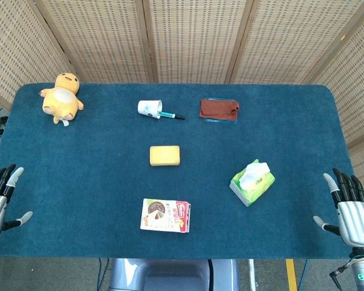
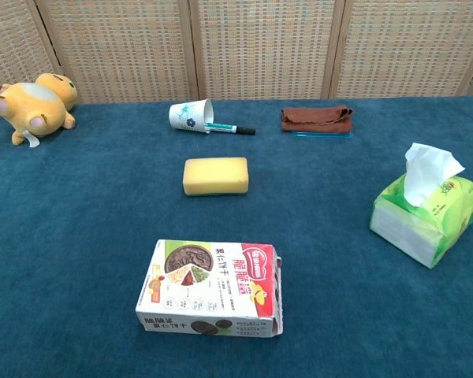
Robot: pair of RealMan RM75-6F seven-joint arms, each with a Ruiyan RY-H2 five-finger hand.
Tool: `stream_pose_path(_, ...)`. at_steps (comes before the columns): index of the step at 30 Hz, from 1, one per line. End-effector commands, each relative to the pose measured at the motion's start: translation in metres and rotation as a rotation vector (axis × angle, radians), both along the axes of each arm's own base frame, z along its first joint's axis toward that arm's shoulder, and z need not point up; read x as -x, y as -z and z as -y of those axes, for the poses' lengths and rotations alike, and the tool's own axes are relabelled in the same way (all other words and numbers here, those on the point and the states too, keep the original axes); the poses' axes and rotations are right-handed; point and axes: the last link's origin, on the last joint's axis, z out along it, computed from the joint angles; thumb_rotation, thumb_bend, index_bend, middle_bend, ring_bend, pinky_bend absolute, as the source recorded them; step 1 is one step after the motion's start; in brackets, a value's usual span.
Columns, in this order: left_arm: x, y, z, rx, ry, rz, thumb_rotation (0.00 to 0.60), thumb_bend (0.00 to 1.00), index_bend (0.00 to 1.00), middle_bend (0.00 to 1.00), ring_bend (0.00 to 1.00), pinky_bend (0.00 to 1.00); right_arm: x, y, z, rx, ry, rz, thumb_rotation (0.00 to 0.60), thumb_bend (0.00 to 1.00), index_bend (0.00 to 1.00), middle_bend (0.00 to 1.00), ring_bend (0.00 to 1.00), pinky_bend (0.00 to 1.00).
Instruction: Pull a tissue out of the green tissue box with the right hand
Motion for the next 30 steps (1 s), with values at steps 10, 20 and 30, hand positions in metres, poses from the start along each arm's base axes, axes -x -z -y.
stream_pose_path(10,0.001,-0.002,-0.001,-0.001,-0.001,0.014,0.6,0.0,0.0,0.0,0.0,0.0,0.001,0.002,0.003,-0.024,-0.01,0.007,0.6,0.0,0.0,0.0,0.0,0.0)
stream_pose_path(20,0.003,-0.001,-0.005,0.007,-0.016,0.012,0.6,0.0,0.0,0.0,0.0,0.0,-0.013,0.003,0.077,-0.154,-0.244,0.008,0.6,0.0,0.0,0.0,0.0,0.0)
stream_pose_path(30,0.005,-0.004,-0.008,-0.005,-0.038,0.025,0.6,0.0,0.0,0.0,0.0,0.0,-0.047,0.022,0.13,-0.415,-0.342,0.056,0.6,0.0,0.07,0.05,0.01,0.13)
